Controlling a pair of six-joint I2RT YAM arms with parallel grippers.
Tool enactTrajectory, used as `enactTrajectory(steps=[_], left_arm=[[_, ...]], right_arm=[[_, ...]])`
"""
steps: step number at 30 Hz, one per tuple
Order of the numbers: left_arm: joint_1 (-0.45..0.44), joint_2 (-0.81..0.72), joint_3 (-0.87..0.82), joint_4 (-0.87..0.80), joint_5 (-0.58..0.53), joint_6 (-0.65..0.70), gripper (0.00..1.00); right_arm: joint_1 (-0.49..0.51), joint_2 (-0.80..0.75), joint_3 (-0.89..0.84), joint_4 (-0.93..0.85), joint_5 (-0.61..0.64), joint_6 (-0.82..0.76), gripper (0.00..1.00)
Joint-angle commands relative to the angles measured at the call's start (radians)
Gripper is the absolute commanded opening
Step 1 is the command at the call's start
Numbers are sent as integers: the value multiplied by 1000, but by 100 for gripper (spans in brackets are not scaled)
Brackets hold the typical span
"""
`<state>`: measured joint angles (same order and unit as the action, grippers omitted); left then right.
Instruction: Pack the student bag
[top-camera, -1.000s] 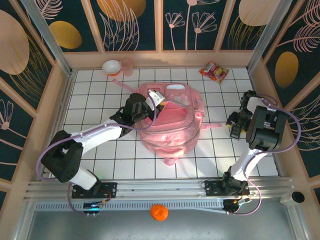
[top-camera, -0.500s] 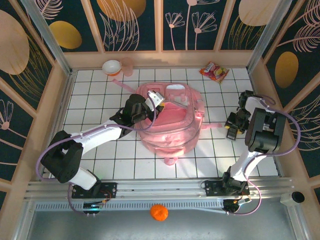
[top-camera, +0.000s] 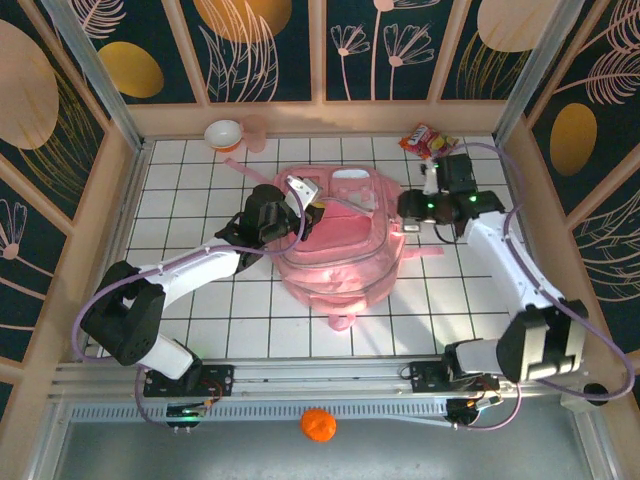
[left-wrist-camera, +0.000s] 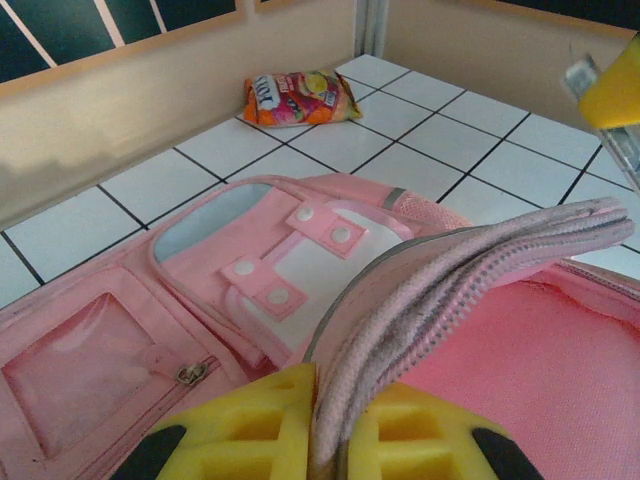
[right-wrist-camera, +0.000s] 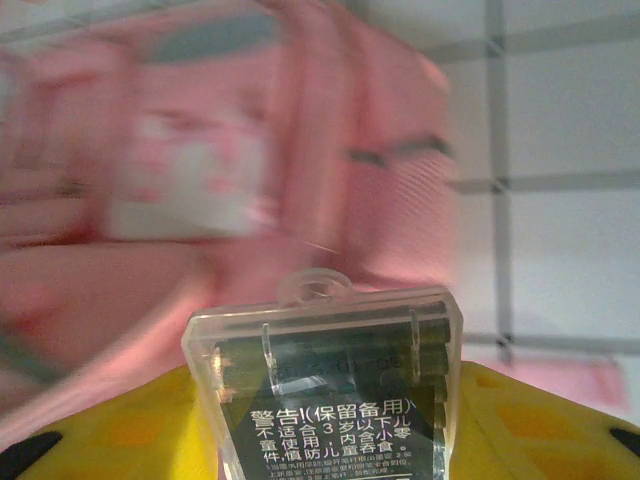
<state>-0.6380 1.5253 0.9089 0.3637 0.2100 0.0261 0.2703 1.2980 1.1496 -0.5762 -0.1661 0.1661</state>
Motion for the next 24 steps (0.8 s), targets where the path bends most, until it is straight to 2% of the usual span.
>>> enactTrajectory(steps=[1,6,10,17,20,24], left_arm=[[18,-43,38,79,14,-57,0],[18,-41,55,58,32,-85,0],[18,-48,58,43,48,-103,0],[18,-67,100,23,68,-102,0],[18,-77,96,35,87,-103,0],[18,-86,91,43,114,-102,0]], right_arm=[[94,-73,-36,252,-29,-47,44],[232,-134,-106,466,-93,-160,42],[338,-168,-200,570,-133,-340,42],[377,-213,-382,666,-233,-690,39],[377,-193,-396,656,-201,-807,39],[377,-137,-353,602,-100,-876,40]])
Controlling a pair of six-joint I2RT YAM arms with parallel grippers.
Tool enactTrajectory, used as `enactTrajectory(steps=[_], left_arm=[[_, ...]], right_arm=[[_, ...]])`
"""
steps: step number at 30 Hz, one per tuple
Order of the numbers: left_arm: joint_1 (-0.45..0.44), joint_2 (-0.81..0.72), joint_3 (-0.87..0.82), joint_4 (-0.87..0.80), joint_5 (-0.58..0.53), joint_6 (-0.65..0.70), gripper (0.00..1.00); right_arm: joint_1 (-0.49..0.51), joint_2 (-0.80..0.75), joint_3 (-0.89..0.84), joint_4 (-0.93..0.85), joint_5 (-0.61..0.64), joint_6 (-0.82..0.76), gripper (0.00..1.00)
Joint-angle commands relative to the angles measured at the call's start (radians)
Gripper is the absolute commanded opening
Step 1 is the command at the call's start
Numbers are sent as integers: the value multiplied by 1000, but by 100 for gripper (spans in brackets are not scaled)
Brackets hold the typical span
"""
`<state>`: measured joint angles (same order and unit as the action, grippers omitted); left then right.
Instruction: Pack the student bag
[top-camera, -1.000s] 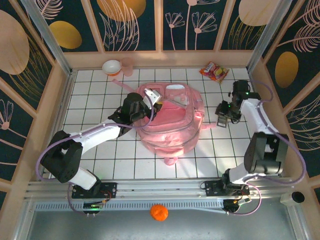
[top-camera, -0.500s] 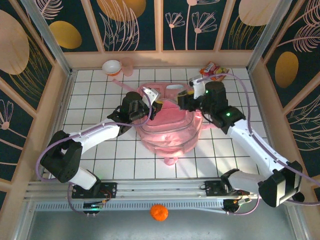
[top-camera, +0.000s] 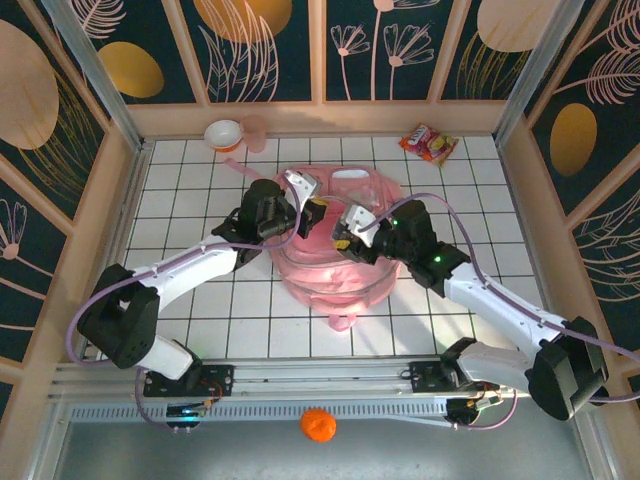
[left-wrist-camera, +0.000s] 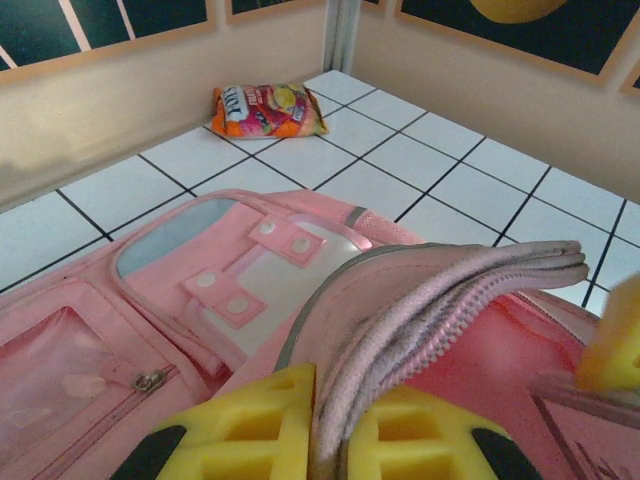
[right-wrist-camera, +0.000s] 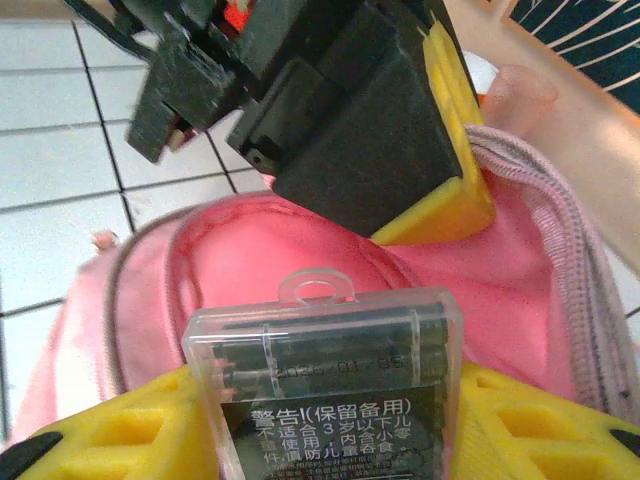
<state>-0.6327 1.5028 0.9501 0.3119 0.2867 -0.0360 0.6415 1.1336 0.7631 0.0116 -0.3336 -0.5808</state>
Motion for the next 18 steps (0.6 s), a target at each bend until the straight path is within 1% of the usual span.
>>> enactTrajectory(steps=[1,5,8,9,10,11,12,18], left_arm=[[13,-63,45,97,47,-42,0],[13,-66,32,119,88,-59,0],[13,-70,29,139,108,-71,0],[12,-71,29,142,112,-68,0],[13,-72,28,140,112,-68,0],[12,-72,29,140,111,-66,0],[13,-74,30,139,111,-63,0],[13,-82,29,132,102,-53,0]], right_arm=[[6,33,40,13,76,-141,40],[9,67,76,-7,89,-180,41],[10,111,113,-55,123,-198,48],[10,124,120,-61,136,-195,54],[10,132,127,-62,143,-189,63],[10,138,132,-65,144,-185,82],[10,141,135,-64,146,-178,99],[10,114,142,-68,159,-144,99]])
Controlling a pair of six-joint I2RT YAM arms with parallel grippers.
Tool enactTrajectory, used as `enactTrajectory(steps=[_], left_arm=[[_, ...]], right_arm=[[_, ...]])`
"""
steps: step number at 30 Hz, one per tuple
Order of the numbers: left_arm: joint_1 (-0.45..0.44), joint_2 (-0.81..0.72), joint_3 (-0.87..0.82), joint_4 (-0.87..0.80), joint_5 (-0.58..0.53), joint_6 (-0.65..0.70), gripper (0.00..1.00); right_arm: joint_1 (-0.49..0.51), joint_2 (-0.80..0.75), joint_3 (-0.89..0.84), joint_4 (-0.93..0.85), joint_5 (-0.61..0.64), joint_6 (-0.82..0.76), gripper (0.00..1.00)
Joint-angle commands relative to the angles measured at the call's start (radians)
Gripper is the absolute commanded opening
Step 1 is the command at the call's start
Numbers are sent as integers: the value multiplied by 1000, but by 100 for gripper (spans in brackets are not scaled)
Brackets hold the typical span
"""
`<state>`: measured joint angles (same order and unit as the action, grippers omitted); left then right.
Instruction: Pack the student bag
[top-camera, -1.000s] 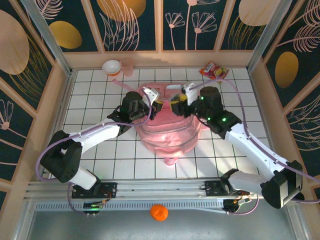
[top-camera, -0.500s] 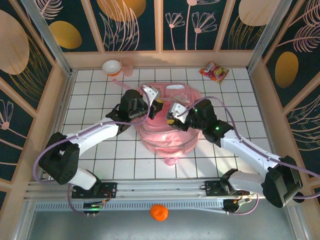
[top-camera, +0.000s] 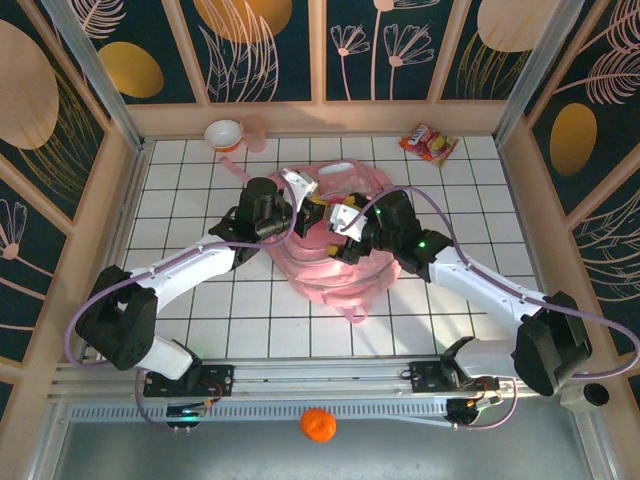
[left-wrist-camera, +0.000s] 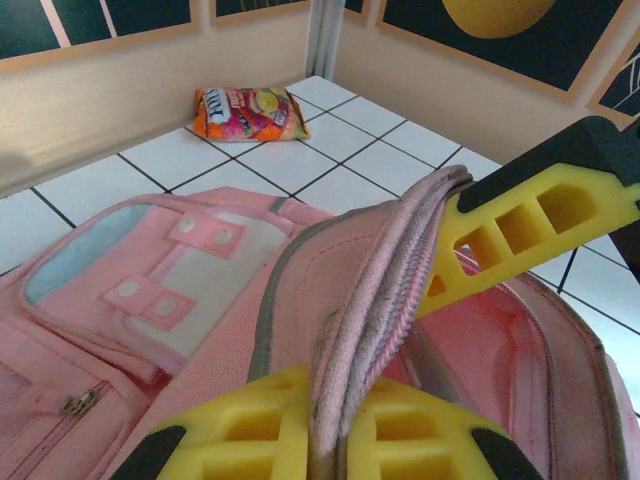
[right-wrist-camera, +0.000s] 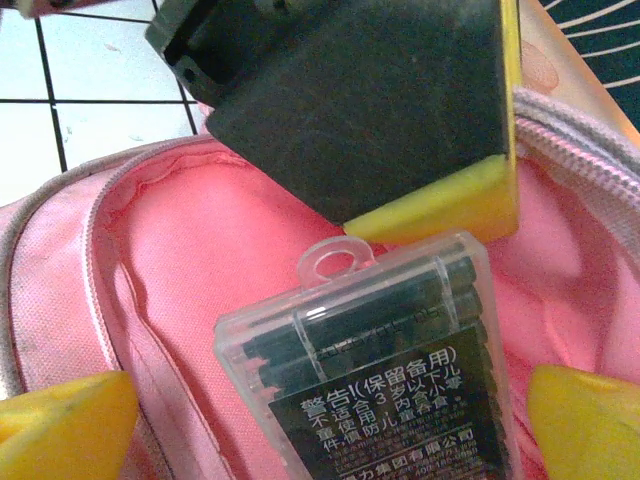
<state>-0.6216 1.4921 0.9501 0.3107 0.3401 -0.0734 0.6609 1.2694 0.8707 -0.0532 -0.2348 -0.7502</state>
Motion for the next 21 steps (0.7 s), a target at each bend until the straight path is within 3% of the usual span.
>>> enactTrajectory(steps=[1,6,10,15,21], left_arm=[[2,-71,29,133,48,-14,0],[2,-70,30,133,49,-13,0],[2,-74,47,103,-14,1,0],[1,-88,71,31,-109,74,0],[2,-91,95,-22,-108,158,0]], right_arm=[[-11,-36,30,-3,57,34,99],[-13,-92,19,-65,58,60,99],[-12,-86,17,-132,114,69,99],[-13,-79,6,-107,161,114,99],[-15,-94,-15,-52,209,212,99]])
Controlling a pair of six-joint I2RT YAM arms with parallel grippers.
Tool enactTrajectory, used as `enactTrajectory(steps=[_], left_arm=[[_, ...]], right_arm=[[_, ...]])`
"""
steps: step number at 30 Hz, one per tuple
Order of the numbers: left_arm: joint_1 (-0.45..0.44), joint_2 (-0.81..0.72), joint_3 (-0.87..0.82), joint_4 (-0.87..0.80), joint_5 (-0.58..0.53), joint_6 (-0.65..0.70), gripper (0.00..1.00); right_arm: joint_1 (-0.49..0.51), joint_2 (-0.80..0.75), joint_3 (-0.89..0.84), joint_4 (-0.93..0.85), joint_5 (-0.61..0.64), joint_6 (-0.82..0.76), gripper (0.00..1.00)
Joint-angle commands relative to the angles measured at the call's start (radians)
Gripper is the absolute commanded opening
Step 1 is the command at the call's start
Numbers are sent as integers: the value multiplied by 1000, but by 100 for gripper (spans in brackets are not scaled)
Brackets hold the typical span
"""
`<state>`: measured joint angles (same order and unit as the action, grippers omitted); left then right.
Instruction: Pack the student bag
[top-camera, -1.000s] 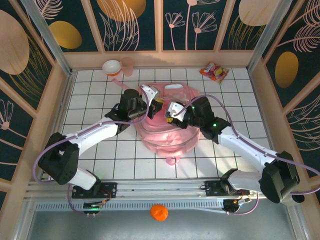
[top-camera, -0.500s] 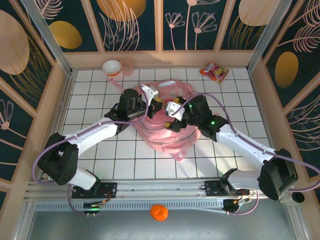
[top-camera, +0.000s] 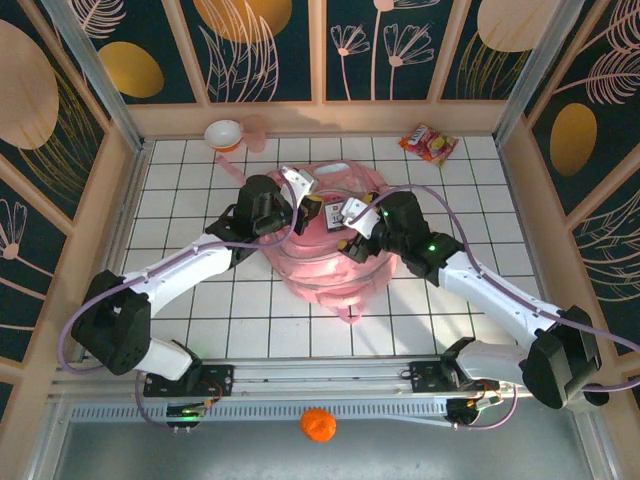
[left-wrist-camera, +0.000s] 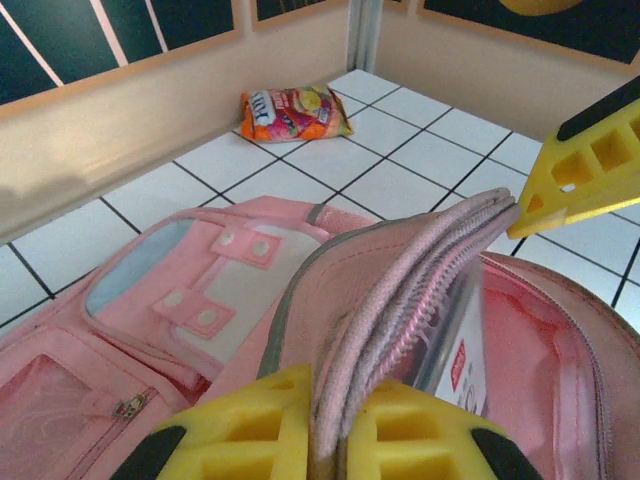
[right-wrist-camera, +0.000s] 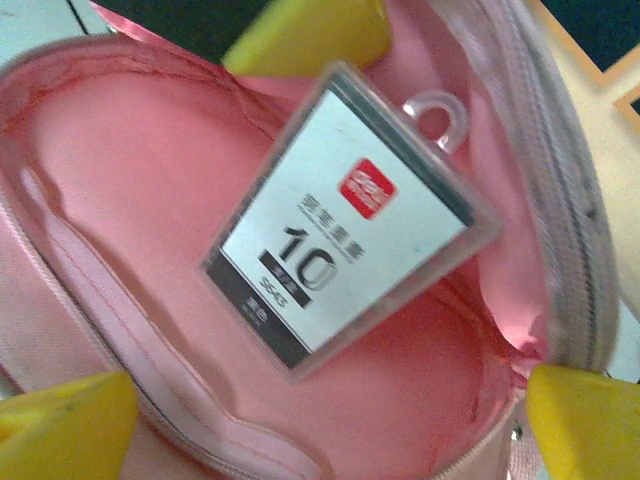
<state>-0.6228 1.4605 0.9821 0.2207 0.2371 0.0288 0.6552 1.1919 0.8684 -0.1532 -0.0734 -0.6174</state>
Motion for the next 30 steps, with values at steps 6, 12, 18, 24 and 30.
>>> enactTrajectory(steps=[6,12,18,24,30], left_arm=[[3,-43,68,54,13,51,0],[3,-57,66,47,-8,69,0],[3,-61,66,82,68,41,0],[3,-73,70,101,125,26,0],[3,-82,59,125,197,16,0]], right_arm=[[-10,-46,-17,95,3,313,99],[-7,-129,-67,152,-93,717,91],[1,-172,-201,362,-62,899,64],[-8,-30,-147,430,-74,866,60],[-20,129,-104,520,-148,827,60]])
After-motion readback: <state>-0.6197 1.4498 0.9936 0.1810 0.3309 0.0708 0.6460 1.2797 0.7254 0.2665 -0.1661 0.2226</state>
